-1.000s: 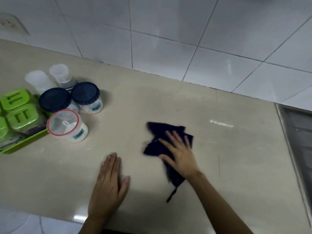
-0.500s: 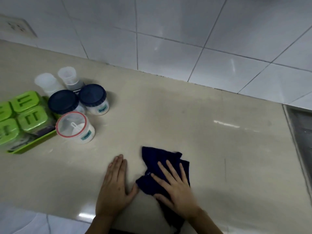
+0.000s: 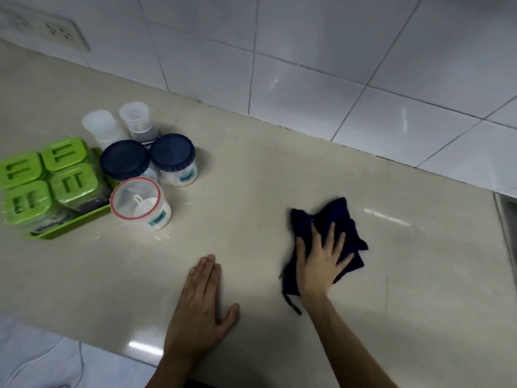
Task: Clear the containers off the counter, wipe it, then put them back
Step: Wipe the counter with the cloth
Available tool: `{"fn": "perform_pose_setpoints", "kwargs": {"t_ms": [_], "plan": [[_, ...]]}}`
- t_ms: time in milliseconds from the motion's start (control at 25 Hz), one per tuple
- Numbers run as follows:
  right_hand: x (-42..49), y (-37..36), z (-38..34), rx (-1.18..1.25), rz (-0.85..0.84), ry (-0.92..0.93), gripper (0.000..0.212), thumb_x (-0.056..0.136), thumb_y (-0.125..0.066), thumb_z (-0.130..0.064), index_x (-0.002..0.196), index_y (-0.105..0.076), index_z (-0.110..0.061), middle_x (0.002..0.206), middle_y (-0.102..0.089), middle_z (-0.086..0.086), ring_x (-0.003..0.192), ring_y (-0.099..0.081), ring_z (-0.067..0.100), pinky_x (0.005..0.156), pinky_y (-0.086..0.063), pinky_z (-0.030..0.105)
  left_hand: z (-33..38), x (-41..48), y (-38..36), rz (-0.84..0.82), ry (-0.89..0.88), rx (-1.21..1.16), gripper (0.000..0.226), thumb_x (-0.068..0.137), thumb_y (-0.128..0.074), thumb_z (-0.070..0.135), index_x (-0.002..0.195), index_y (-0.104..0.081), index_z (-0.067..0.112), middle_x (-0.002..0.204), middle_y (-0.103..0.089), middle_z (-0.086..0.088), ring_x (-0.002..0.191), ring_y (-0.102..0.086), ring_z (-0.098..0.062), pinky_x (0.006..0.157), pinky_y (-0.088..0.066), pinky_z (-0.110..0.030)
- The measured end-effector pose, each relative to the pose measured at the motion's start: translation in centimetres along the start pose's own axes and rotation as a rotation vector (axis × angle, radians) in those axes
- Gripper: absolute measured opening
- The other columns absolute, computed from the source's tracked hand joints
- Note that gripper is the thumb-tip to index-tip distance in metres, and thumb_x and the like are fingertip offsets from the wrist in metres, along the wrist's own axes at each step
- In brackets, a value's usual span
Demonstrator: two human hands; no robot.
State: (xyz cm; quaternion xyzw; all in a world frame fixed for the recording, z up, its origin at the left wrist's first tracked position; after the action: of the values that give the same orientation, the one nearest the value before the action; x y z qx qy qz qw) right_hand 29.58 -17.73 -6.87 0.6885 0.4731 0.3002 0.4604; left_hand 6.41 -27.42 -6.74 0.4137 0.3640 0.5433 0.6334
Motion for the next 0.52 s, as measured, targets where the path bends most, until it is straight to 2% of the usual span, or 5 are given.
{"fn": "perform_pose_setpoints", "kwargs": {"t_ms": [120,200,280,400,520], "plan": [[-2.0,-1.9,-3.2,-0.096,-0.194,0.75,0.047,0.097,-0.038,-0.051,0.139,-0.043,-0.033,0.157,-0.025,0.001,0.147,-0.013,0.026,0.116,-0.009,0.059,0.0,-0.1,0.1,-0.023,0.021,0.026,0.084,0.082,-0.052,0.056,0.144,-0.034,0.002,0.156,-0.025,-0.012,0.147,-0.018,-0.023,0.118,-0.018,-0.039],[0.7,-1.6,-3.5,-0.068,-0.327,1.034,0.046,0.097,-0.037,-0.052,0.139,-0.043,-0.035,0.158,-0.024,-0.005,0.148,-0.01,0.017,0.117,-0.011,0.056,0.2,0.0,0.2,-0.038,0.032,0.041,0.085,0.084,-0.049,0.059,0.145,-0.032,0.003,0.157,-0.023,-0.011,0.147,-0.017,-0.022,0.119,-0.015,-0.037],[4.2,-1.7,-4.0,-0.036,-0.313,0.997,0.047,0.097,-0.034,-0.055,0.137,-0.045,-0.033,0.156,-0.028,-0.007,0.147,-0.013,0.014,0.116,-0.016,0.056,0.1,-0.1,0.2,-0.02,0.03,0.001,0.084,0.083,-0.051,0.058,0.144,-0.034,0.003,0.157,-0.024,-0.011,0.147,-0.019,-0.024,0.118,-0.017,-0.038],[7.1,-3.1,-6.9,-0.025,-0.202,0.614,0.054,0.096,-0.027,-0.058,0.137,-0.045,-0.03,0.156,-0.03,0.0,0.147,-0.015,0.024,0.116,-0.01,0.061,0.2,-0.2,0.3,0.012,0.046,-0.059,0.082,0.082,-0.054,0.055,0.145,-0.034,0.005,0.157,-0.024,-0.008,0.147,-0.019,-0.021,0.119,-0.02,-0.038],[4.2,-4.9,-10.7,-0.128,-0.216,0.794,0.051,0.096,-0.029,-0.055,0.139,-0.042,-0.031,0.156,-0.029,0.004,0.146,-0.016,0.032,0.115,-0.01,0.062,0.1,-0.2,0.4,0.011,0.069,-0.055,0.082,0.083,-0.053,0.055,0.145,-0.033,0.007,0.158,-0.023,-0.007,0.148,-0.015,-0.018,0.119,-0.018,-0.036]]}}
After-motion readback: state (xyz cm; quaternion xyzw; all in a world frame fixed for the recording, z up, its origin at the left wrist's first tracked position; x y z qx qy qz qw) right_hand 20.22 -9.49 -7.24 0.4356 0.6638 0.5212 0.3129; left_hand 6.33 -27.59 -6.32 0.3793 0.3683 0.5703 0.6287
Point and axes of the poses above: each hand's wrist, its own x-axis towards the middle knuckle, its own y-axis out of the back of the hand, z = x × y, the point moved 3 cm from there along x, towards the middle knuckle
